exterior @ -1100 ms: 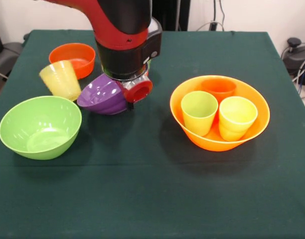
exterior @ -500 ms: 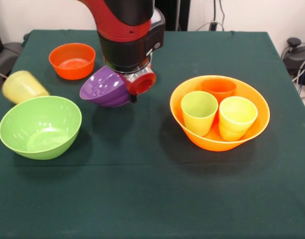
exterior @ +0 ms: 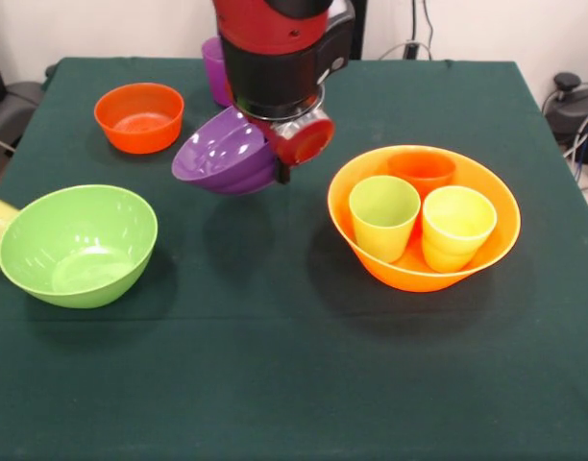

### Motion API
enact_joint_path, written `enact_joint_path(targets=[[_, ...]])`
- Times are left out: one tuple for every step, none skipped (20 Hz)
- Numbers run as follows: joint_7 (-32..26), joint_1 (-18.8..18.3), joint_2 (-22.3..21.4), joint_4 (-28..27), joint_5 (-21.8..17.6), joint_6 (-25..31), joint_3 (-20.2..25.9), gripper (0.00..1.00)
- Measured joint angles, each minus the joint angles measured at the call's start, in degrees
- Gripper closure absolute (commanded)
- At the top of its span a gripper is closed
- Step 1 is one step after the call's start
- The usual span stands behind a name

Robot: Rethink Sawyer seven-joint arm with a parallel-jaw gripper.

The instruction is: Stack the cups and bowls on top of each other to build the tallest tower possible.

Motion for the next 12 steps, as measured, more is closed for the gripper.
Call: enact_joint_path(targets=[[0.0, 0.13, -0.14, 0.0, 0.0, 0.19, 0.0, 1.0], [0.0, 0.26, -0.28, 0.0, 0.0, 0.38, 0.0, 1.0], [0.0, 0.53, -0.61, 0.0, 0.0, 0.89, 0.0, 1.0], [0.0, 0.63, -0.76, 0.0, 0.01, 1.14, 0.0, 1.0], [0.0, 0.77, -0.94, -0.01, 0.01, 1.46, -0.01, 1.0], [0.0, 1.06, -1.24, 0.0, 0.11, 2.17, 0.0, 1.0], [0.0, 1.22, -1.38, -0.01, 0.09, 2.6, 0.0, 1.0], [0.0, 1.27, -1.43, -0.02, 0.09, 2.74, 0.0, 1.0], [0.0, 1.44, -1.62, -0.06, 0.08, 3.3, -0.01, 1.0], [0.0, 1.51, -1.74, -0.12, 0.09, 3.58, 0.0, 1.0], [0.0, 1.6, -1.9, -0.22, 0.09, 3.91, -0.01, 1.0], [0.0, 1.68, -2.08, -0.36, 0.09, 4.31, 0.0, 1.0]])
